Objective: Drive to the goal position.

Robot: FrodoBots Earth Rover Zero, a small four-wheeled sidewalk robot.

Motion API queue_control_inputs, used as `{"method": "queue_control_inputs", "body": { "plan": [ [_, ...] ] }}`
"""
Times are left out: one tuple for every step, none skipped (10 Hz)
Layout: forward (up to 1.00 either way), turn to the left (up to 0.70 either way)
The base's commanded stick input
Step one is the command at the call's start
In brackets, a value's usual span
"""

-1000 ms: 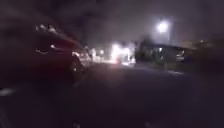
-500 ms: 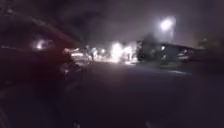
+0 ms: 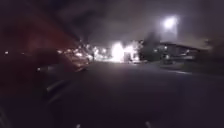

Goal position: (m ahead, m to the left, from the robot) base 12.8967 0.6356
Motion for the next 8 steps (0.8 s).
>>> {"method": "queue_control_inputs", "body": {
  "plan": [
    [1.0,0.0],
    [1.0,0.0],
    [1.0,0.0],
    [1.0,0.0],
    [1.0,0.0],
    [1.0,0.0],
    [1.0,0.0],
    [1.0,0.0]
  ]
}}
